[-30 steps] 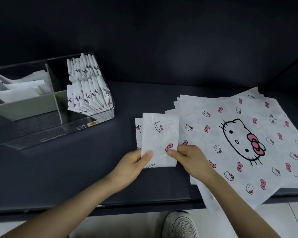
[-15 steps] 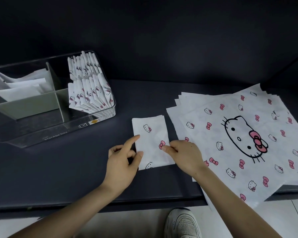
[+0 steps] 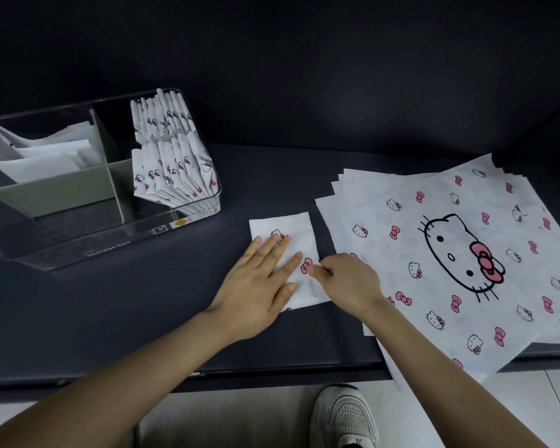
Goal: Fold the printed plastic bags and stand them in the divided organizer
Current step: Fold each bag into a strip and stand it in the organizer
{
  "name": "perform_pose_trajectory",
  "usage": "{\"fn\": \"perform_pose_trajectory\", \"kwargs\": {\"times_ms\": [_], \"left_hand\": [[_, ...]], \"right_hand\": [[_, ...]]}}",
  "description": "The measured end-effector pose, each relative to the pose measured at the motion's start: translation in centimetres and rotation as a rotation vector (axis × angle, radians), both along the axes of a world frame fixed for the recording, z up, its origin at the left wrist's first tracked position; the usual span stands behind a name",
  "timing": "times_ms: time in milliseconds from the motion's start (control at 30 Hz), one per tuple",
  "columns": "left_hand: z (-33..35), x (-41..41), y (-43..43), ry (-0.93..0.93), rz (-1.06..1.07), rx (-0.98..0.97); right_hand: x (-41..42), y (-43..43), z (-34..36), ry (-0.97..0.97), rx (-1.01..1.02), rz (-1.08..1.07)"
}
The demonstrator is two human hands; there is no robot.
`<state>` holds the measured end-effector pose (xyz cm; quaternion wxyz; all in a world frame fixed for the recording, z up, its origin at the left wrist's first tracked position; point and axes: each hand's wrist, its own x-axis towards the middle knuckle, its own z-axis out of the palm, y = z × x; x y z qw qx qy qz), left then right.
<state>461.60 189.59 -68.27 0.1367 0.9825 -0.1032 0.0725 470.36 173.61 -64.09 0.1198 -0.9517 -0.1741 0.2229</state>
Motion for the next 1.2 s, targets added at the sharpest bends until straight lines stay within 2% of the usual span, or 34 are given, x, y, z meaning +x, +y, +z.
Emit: {"fn": "perform_pose_trajectory", "kwargs": {"times_ms": [333,400,467,533,833,900,1000,1100,1200], "left_hand": [[-1.0,0.0,-0.4,0.057,0.074,0.089],[-1.0,-0.1,-0.5,0.066,0.088,0.101],[-0.9,-0.1,-0.6,0.081,0.097,0.099],[-0.8,0.0,-0.6,0.084,0.101,0.112],[-0.8,-0.1,-0.5,0.091,0.098,0.121],[-0.8,0.0,-0.5,0.073,0.096,0.113],[-0.9,0.0,-0.3,0.077,0.088,0.075],[-0.9,0.0,0.0,0.134,0.054,0.021],[-0.7,0.1,0.7,0.197,0.022,-0.163]], "right_hand": [[0.1,0.2,0.0,-0.006,-0.012,-0.022],[-0.8,0.3,-0.4,-0.175,-0.023,-0.016],[-2.6,0.1,-1.5,-0.531,0.061,0.011],[-4.1,-0.6,-2.6,-0.68,0.105,0.01],[-4.6,-4.8,-3.9,-0.744,0.144,-0.216],[-4.2,-5.5,-3.2,-0.76,0.272,-0.123],[-3.6,-4.7,-2.9,-0.726,0.434,0.208],[-2.9,-3.8,-3.7,-0.733,0.426,0.476],[-2.2,-3.9,-4.0,-0.81,0.432,0.585]]}}
